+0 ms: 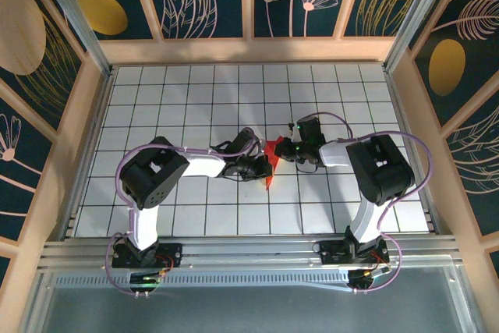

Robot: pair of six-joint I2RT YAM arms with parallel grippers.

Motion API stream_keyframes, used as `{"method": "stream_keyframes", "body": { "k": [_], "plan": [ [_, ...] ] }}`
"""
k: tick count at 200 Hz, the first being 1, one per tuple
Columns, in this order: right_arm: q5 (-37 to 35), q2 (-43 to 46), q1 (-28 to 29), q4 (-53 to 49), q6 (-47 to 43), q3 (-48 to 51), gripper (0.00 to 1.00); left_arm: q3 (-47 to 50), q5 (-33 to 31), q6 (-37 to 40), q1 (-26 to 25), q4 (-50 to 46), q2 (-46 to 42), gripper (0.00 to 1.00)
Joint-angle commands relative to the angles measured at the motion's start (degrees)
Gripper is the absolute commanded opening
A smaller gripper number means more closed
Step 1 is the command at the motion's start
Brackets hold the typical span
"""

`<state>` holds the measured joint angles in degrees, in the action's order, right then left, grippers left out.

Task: Fold a paper plane with a square sheet of paper (fold left side to right side)
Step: Fold the wing for the fifth time at the center of the table.

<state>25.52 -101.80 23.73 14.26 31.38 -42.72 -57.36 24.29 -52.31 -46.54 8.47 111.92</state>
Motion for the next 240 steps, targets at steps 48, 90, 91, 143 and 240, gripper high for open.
{"method": "stream_keyframes", "body": {
  "k": [48, 90, 91, 143, 240],
  "plan": [
    [3.8, 6.7, -1.8, -4.6, -0.8, 0.0, 0.00, -1.5, -7.2, 1.9, -1.7, -10.2, 4.2, 0.00],
    [5.1, 12.2, -2.8, -4.8, -2.3, 2.8, 0.00, -1.8, -7.7, 2.1, -1.8, -10.4, 4.4, 0.00],
    [5.2, 12.2, -2.9, -4.8, -2.2, 2.9, 0.00, -1.8, -7.7, 2.1, -1.8, -10.4, 4.4, 0.00],
    [8.6, 9.2, -0.9, 2.3, 1.2, 6.6, 0.00, -2.1, -7.9, 2.6, -1.8, -11.4, 4.4, 0.00],
    [5.3, 1.2, -0.5, 2.9, -1.3, 2.5, 0.00, -2.7, -8.6, 2.8, -1.8, -13.2, 4.4, 0.00]
  ]
}}
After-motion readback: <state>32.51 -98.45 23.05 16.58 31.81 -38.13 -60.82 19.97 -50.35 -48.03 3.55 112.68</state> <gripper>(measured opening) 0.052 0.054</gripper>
